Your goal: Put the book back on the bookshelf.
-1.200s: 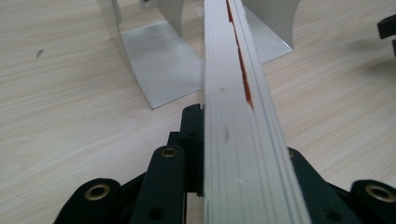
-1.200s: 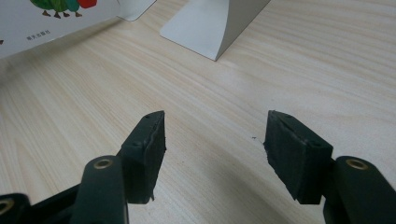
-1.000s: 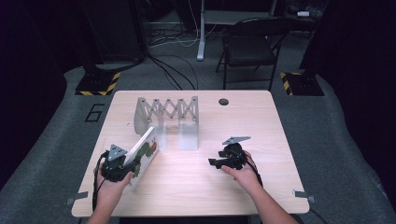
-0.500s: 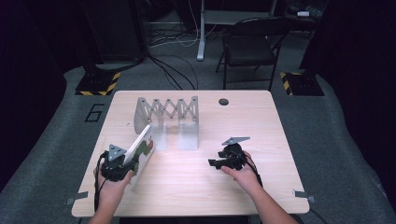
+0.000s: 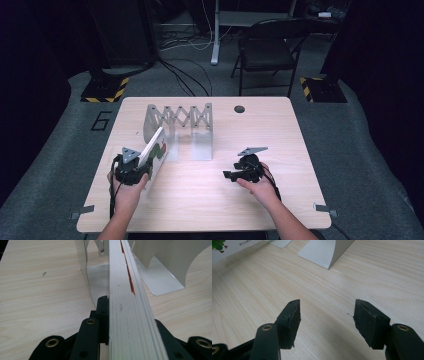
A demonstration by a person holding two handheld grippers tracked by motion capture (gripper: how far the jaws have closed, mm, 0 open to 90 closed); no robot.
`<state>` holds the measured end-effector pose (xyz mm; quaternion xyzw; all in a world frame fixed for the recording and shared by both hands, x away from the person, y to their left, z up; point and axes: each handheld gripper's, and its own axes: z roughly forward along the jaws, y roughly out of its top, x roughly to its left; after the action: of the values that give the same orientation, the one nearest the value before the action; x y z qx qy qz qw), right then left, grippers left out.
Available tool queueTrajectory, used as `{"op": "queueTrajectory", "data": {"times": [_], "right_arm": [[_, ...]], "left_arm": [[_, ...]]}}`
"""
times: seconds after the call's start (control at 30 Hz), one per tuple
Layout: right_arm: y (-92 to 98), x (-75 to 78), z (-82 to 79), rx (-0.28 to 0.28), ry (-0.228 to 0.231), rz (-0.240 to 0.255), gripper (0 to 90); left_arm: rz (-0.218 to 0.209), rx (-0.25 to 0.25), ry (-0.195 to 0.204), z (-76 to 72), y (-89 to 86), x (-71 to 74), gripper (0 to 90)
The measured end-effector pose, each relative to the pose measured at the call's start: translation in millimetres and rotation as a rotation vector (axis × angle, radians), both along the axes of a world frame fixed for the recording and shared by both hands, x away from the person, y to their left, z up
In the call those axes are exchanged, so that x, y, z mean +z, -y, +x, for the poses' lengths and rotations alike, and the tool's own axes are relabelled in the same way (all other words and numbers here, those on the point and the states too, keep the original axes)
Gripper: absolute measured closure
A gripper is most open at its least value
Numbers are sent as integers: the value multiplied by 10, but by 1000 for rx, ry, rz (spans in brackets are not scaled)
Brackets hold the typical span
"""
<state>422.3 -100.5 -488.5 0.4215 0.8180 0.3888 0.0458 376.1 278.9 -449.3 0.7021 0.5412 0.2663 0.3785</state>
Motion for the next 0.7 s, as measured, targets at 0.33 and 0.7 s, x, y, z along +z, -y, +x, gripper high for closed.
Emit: {"op": "queueTrajectory", "data": {"times": [0.33, 0.7], "right_arm": [[-5, -17, 9, 20, 20, -7, 384], [-13, -21, 8, 22, 18, -4, 384]], "left_arm": [[-6, 19, 7, 174, 86, 63, 760], [-16, 46, 6, 332, 145, 152, 760]]}}
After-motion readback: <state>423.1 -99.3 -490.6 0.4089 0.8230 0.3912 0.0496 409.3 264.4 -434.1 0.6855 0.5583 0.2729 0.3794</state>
